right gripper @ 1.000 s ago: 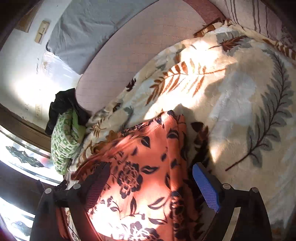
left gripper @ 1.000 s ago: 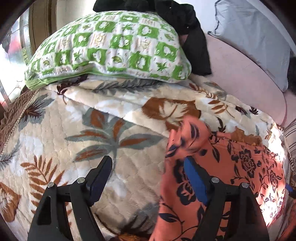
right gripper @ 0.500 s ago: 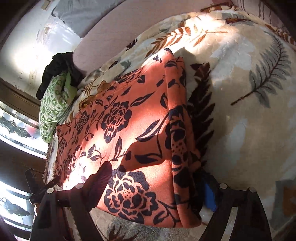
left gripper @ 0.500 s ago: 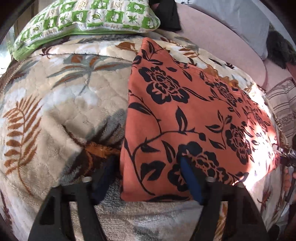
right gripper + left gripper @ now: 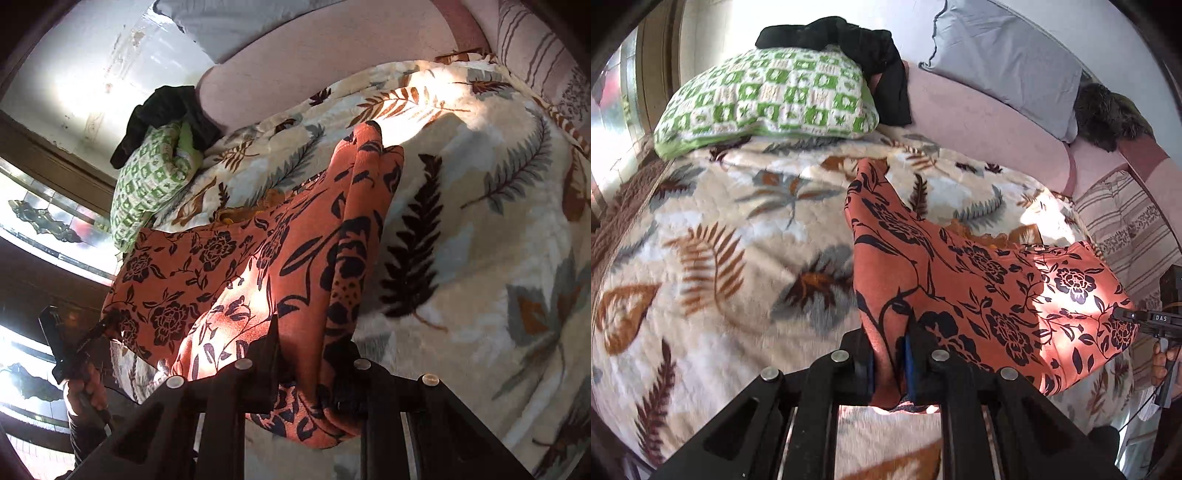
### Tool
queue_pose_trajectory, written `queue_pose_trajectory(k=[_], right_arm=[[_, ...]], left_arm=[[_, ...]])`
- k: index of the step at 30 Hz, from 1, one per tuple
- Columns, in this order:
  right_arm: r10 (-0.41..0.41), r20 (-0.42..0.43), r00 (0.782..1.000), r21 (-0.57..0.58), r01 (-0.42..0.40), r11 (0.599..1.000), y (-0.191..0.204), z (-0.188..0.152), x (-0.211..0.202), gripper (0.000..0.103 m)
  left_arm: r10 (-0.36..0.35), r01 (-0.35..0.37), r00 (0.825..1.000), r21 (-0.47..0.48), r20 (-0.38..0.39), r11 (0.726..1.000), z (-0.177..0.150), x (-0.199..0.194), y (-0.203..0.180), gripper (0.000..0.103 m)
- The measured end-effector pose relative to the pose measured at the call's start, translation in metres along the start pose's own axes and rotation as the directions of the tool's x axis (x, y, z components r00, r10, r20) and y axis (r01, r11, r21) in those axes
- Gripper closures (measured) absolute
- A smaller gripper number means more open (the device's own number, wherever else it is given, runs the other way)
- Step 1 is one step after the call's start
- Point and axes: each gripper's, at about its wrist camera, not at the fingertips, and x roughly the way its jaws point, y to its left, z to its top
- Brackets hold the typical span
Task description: Fold small clothes
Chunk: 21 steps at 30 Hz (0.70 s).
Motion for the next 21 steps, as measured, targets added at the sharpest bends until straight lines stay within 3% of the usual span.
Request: queue_pose_trajectory(k=[3,4,5,6,7,9,11,13,16,21], right_arm=[[0.015,-0.094,0.995,0.002,-0.015,1.0,-0.014,-0.065,0.006,0.076],[-0.005,-0.137,0.991,-0.009,0.003,1.0,-0.022,-0.087,0.018,0.07],[-0.021,-0.187,0.982,-0.014,0.019,1.0,-0.034,-0.105,0.034,0.05],[-0.061,-0.222,0.973,-0.001,0.062,0.998,-0.047,-0.119,0.047,0.037],[-0.06,-0.202,0.978,0.02,0.065,0.998,-0.056,-0.126,0.05,0.036],[-0.009,-0.096,0.995,0.086,0.018,0.996,-0.062,-0.123,0.031,0.036],[-0.011,0.015,1.0,0.115,0.009,0.993,-0.062,-0.11,0.008,0.035],[-0.036,0.084,0.996,0.116,0.026,0.993,-0.058,-0.091,-0.006,0.035],[-0.045,0.112,0.993,0.099,0.034,0.994,-0.054,-0.063,-0.001,0.035],[-0.24,0.09,0.967,0.017,0.24,0.971,-0.057,-0.017,0.037,0.038]], left_arm=[[-0.019,0.016,0.994,-0.033,-0.11,0.999,-0.066,0.024,0.025,0.083],[0.005,-0.013,0.985,-0.046,-0.17,0.999,-0.083,0.043,0.035,0.082],[0.052,-0.063,0.977,-0.047,-0.205,0.997,-0.096,0.057,0.044,0.078],[0.012,-0.022,0.986,-0.061,-0.164,0.998,-0.1,0.058,0.051,0.075],[-0.005,-0.006,0.991,-0.074,-0.135,0.997,-0.097,0.053,0.054,0.074],[0.021,-0.03,0.993,-0.082,-0.114,0.996,-0.084,0.041,0.052,0.071],[0.053,-0.054,0.998,-0.035,-0.022,0.998,-0.068,0.022,0.043,0.069],[0.063,-0.064,0.997,0.006,0.04,0.998,-0.056,0.009,0.031,0.057],[-0.008,0.003,0.996,0.056,0.086,0.998,-0.046,0.008,0.012,0.053],[-0.002,-0.01,0.997,0.158,0.076,0.987,-0.046,0.042,-0.022,0.052]])
